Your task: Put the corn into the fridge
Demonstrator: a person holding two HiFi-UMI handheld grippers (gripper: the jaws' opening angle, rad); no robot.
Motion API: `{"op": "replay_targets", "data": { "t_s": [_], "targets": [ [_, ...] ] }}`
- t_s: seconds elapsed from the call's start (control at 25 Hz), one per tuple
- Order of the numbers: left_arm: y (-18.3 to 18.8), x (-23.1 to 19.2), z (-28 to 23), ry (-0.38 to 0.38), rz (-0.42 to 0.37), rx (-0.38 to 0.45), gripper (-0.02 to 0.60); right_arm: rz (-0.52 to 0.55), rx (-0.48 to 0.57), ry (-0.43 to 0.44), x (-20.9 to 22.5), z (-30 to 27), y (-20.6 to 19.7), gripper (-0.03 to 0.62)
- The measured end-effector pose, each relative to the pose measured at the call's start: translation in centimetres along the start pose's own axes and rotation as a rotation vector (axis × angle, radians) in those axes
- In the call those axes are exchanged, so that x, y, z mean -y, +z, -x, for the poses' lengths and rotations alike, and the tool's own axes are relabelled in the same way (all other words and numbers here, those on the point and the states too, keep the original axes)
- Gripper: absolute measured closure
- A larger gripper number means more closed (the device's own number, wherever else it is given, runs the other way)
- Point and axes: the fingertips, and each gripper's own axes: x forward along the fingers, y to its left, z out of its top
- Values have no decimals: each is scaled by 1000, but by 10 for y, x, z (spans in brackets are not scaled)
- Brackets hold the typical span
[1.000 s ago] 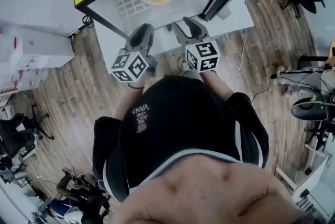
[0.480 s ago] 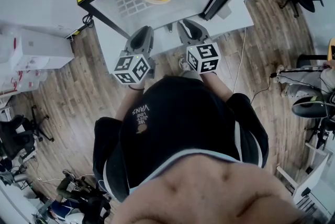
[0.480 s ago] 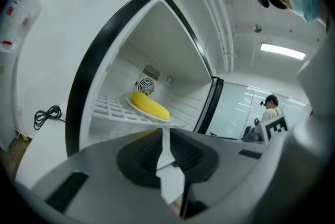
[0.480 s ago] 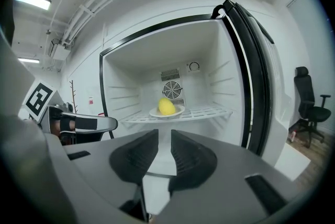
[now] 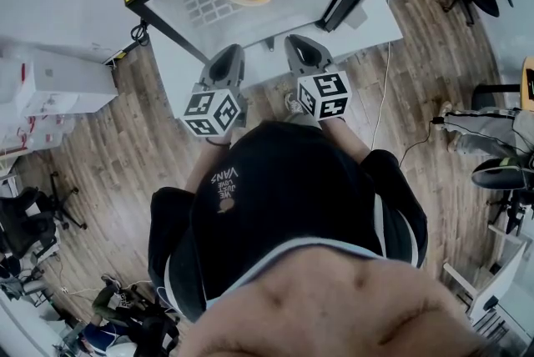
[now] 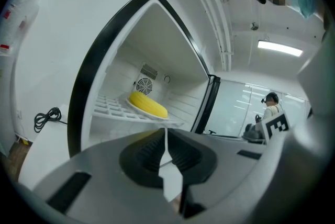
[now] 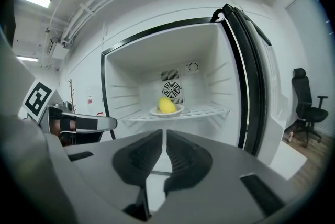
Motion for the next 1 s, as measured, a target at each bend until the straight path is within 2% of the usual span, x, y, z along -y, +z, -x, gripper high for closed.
{"op": "replay_targets", "data": {
  "t_s": [0.4, 1.0],
  "targets": [
    [-1, 4, 6, -10, -19, -2, 563, 7, -2, -10, -4, 8, -1, 582],
    [-3, 12, 18, -30, -35, 5, 563, 9, 0, -33, -10, 23, -4, 582]
  ]
}}
